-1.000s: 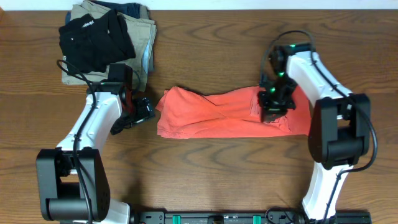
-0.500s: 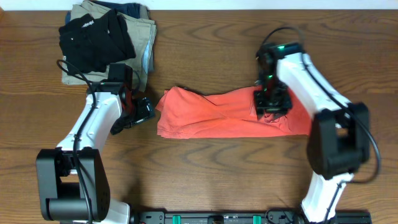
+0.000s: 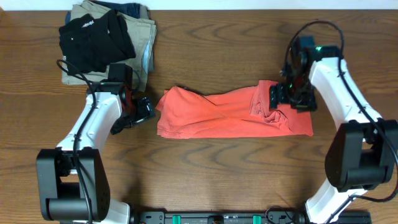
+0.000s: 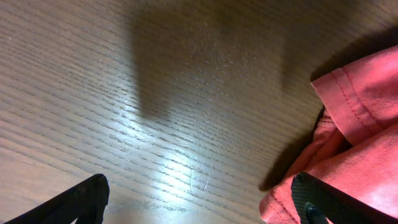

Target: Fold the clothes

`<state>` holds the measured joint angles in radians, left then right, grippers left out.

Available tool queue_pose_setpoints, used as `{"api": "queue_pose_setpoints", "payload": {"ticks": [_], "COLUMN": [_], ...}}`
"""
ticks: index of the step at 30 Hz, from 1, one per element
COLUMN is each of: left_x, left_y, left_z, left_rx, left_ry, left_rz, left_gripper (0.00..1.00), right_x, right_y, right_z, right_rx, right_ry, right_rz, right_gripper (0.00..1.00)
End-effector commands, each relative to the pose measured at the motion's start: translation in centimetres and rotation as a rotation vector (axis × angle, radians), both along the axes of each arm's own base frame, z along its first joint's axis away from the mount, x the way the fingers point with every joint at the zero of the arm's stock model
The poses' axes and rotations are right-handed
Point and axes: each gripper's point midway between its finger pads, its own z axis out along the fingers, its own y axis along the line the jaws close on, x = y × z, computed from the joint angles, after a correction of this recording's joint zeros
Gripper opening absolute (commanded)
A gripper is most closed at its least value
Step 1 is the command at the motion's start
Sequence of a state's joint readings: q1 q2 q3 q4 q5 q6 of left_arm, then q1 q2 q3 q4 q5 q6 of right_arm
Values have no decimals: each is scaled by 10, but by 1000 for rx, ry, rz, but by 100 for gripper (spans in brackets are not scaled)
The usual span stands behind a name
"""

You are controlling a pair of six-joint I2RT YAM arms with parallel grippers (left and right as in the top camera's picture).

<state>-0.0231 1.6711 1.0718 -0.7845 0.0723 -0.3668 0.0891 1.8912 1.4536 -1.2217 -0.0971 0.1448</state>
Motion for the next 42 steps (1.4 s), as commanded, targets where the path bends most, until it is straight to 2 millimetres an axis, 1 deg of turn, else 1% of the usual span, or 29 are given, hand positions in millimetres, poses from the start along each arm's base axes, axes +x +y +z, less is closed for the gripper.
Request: {"api": "queue_pose_setpoints", "payload": {"ticks": [1, 4, 6, 10, 12, 13, 16, 17, 21, 25, 31, 34, 36, 37, 39, 42], "left_x": [-5, -5, -5, -5, -5, -5, -5, -5, -5, -5, -3, -3, -3, -3, -3, -3], "left_y": [1, 1, 1, 1, 1, 1, 1, 1, 1, 1, 1, 1, 1, 1, 1, 1], "left_z": [-5, -5, -5, -5, -5, -5, -5, -5, -5, -5, -5, -5, -5, -5, -5, -5], "left_rx": [2, 2, 2, 2, 2, 2, 2, 2, 2, 2, 2, 2, 2, 2, 2, 2], "left_ry": [21, 21, 21, 21, 21, 21, 21, 21, 21, 21, 14, 14, 14, 14, 14, 15], "left_rz": [5, 5, 5, 5, 5, 5, 5, 5, 5, 5, 5, 5, 5, 5, 5, 5], "left_gripper": [95, 95, 95, 95, 95, 95, 95, 95, 95, 95, 95, 95, 95, 96, 95, 95], "right_x": [-15, -21, -25, -27, -26, -26, -27, -27, -33, -46, -70, -78, -82, -84, -86, -86], "right_y": [11, 17, 20, 25, 28, 29, 34, 36, 41, 45, 53, 55, 53, 53, 52, 52], "right_z": [-19, -31, -35, -41, -42, -42, -42, -42, -41, -35, -10, -2, 0, 1, 1, 3], "right_rx": [37, 40, 39, 40, 40, 40, 39, 39, 31, 16, 5, 2, -3, -6, -12, -14], "right_ry": [43, 51, 56, 50, 45, 44, 42, 43, 64, 111, 139, 146, 161, 169, 182, 179], "right_rz": [41, 63, 74, 91, 100, 102, 114, 115, 99, 75, 114, 125, 116, 110, 94, 71], "right_gripper": [81, 78, 70, 42, 29, 26, 6, 1, 1, 1, 1, 1, 11, 15, 18, 21]}}
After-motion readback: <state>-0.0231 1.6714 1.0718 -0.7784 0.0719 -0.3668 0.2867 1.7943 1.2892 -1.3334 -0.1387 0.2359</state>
